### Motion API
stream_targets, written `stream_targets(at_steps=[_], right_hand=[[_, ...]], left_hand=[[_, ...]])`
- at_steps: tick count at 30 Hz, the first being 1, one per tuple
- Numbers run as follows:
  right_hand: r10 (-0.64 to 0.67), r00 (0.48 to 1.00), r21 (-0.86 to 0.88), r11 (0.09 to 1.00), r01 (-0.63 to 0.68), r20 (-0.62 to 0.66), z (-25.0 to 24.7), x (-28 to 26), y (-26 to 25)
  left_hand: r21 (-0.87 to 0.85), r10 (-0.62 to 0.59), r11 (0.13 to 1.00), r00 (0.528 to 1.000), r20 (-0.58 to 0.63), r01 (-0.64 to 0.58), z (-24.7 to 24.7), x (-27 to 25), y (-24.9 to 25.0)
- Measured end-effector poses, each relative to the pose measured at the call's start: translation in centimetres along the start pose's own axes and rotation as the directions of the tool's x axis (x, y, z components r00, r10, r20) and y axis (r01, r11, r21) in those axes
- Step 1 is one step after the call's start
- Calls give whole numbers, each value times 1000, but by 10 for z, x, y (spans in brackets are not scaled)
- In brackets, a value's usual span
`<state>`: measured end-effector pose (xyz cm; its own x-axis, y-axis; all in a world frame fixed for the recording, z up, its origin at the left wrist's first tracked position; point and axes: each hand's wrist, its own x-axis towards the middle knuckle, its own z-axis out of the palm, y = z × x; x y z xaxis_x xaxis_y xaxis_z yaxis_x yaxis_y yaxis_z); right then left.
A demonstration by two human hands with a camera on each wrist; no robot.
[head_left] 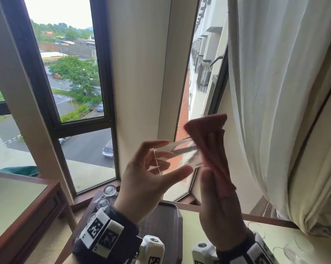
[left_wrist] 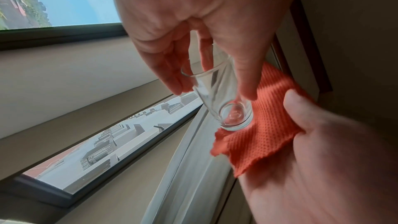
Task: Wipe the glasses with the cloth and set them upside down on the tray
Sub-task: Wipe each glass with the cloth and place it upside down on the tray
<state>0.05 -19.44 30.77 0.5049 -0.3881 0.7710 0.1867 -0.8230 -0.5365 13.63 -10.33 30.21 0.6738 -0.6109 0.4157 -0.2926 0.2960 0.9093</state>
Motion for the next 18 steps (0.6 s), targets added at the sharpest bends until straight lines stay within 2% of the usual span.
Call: stream_targets(at_steps=[1,2,6,8,9,10,11,13,15,18], right_hand=[[-49,999,-75,996,50,11,-1,2,4],[-44,999,-94,995,43,-3,-3,9,6],[-56,998,47,997,57,-28,-24,36,-4],[73,988,3,997,-74,-139,-35,36,-4],[229,961,64,973,-221,-155,-35,32,-2],[367,924,170,922,-347,-106,-32,25,-1],[432,898,235,885,-403,-86,-28,17,-1],[320,938,207,934,-290,-131,-15,4,0],[180,979,154,975,-164,-100,-6,-7,6],[110,993,12,994,-109,-32,-11,1,5]], left_hand=[[13,8,1000,1000,8,-8,1,-1,0],[26,17,999,1000,26,-17,1,-2,0],[36,34,999,993,111,-38,2,-7,1],[0,37,999,994,106,-37,5,-9,2],[-20,34,999,995,92,-32,6,-9,2],[-34,26,999,997,75,-24,6,-8,1],[-41,17,999,998,57,-15,6,-8,0],[-32,7,999,1000,30,-6,6,-5,-2],[-3,4,1000,1000,22,-4,8,-4,-1],[12,8,1000,1000,25,-8,10,-4,3]])
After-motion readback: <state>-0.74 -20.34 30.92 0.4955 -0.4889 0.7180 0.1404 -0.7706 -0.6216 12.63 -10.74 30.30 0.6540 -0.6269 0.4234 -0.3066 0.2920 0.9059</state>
